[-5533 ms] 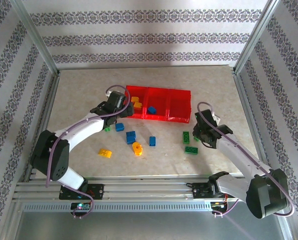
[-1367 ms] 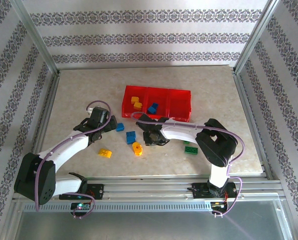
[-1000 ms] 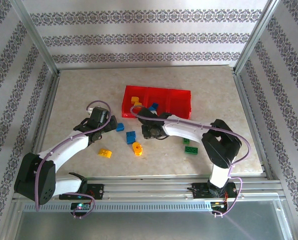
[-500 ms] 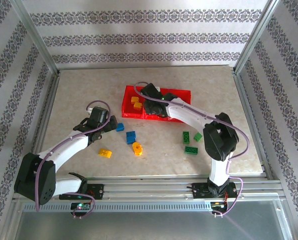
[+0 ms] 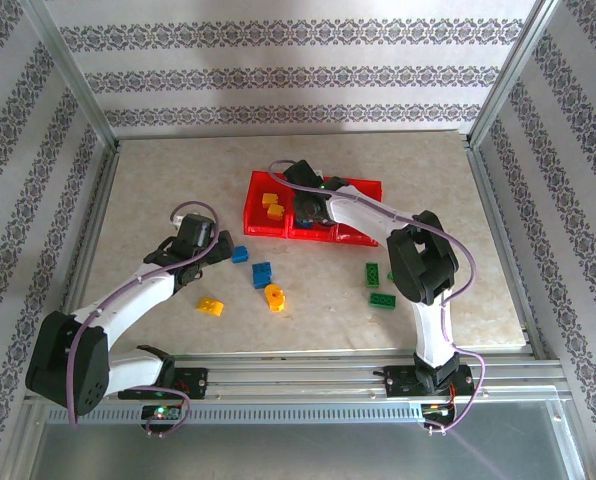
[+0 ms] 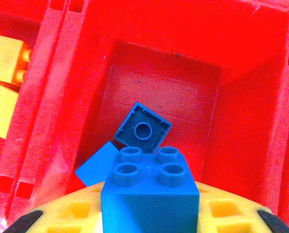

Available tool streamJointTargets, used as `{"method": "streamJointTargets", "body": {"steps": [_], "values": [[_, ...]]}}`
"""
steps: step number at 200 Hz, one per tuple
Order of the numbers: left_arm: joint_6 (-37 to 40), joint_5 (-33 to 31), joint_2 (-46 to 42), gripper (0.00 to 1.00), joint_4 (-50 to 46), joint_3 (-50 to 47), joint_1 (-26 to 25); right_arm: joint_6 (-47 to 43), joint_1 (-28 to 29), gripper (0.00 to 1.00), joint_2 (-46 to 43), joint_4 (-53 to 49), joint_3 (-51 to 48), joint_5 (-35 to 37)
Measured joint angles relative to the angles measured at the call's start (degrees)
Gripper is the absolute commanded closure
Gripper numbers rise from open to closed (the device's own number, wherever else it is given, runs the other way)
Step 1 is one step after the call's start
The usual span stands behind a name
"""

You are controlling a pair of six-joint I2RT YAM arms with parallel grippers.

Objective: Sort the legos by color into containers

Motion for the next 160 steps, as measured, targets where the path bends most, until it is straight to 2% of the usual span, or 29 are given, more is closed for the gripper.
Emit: {"method": "streamJointTargets", "body": {"steps": [47,107,160], "values": [[0.0,-0.02,-0.22,0.0,-0.02,-0.31,0.15,-0.96,0.02,0.52,0.0,-0.02,0.46,0.02],[0.0,0.0,-0.44,0.0,0.0,-0.37,0.46,-1.01,0.04,0.5,-0.44,-0.22,0.42,0.17],[0.0,0.0,-0.96,0.0,0.0,-0.37,0.48,-0.72,0.96,0.48,-7.58,-0.22,-2.97,1.49]]}}
